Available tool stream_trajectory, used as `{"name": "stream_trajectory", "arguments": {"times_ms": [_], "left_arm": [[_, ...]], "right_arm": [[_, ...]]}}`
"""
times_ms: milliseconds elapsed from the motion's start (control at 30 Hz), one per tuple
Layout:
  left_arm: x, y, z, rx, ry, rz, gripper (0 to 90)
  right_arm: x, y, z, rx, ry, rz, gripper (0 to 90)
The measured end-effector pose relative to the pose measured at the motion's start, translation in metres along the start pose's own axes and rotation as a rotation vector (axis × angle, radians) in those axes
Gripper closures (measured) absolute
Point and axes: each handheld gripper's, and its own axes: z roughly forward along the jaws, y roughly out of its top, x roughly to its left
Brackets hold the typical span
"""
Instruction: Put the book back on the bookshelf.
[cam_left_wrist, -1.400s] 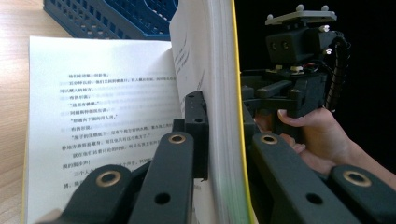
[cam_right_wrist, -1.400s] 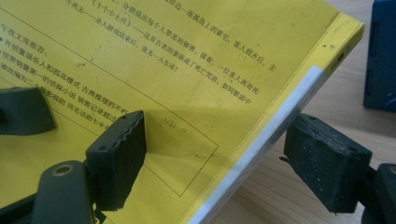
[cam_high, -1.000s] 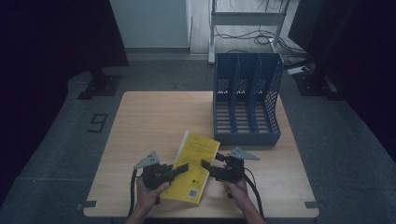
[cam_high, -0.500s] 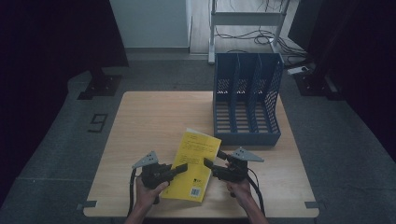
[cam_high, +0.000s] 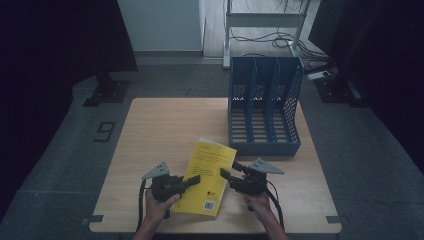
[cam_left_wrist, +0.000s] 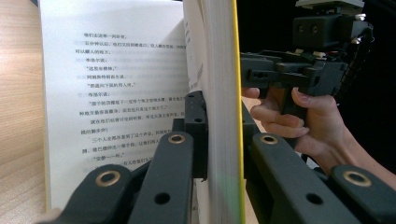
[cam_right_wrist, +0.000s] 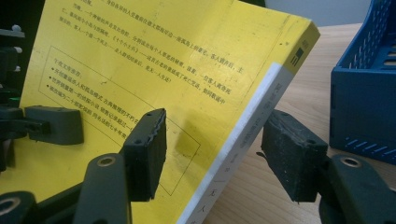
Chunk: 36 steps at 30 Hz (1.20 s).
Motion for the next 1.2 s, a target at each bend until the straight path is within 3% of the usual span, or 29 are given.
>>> {"name": "stream_trajectory", "arguments": {"times_ms": [100, 200, 533, 700, 900, 1067, 1200], "left_arm": [[0.0013, -0.0003, 0.0, 0.003, -0.004, -0.003, 82.7], [0.0036, -0.0005, -0.0006, 0.003, -0.016, -0.017, 82.7], [0.0047, -0.0014, 0.0004, 0.011, -0.011, -0.014, 82.7], [0.0068, -0.0018, 0.0006, 0.017, -0.007, -0.019, 82.6], [0.0087, -0.0032, 0.0021, 0.028, 0.008, -0.025, 82.6], [0.0071, -0.0037, 0.0036, 0.033, -0.003, -0.022, 82.5], [0.0063, -0.0038, 0.0038, 0.033, -0.001, -0.018, 82.5]], "right_arm": [[-0.0003, -0.0002, 0.0, 0.0, 0.007, 0.001, 40.4], [-0.0029, -0.0008, -0.0001, -0.008, 0.044, 0.032, 41.8], [-0.0029, -0.0016, -0.0002, -0.008, 0.019, 0.014, 47.9], [-0.0031, -0.0007, -0.002, -0.022, 0.028, 0.013, 50.6], [-0.0025, 0.0003, -0.0036, -0.026, 0.051, 0.01, 51.4], [0.0, 0.0002, -0.0032, -0.029, 0.115, 0.005, 51.7], [0.0014, 0.0008, -0.0038, -0.028, 0.111, -0.013, 52.8]]}}
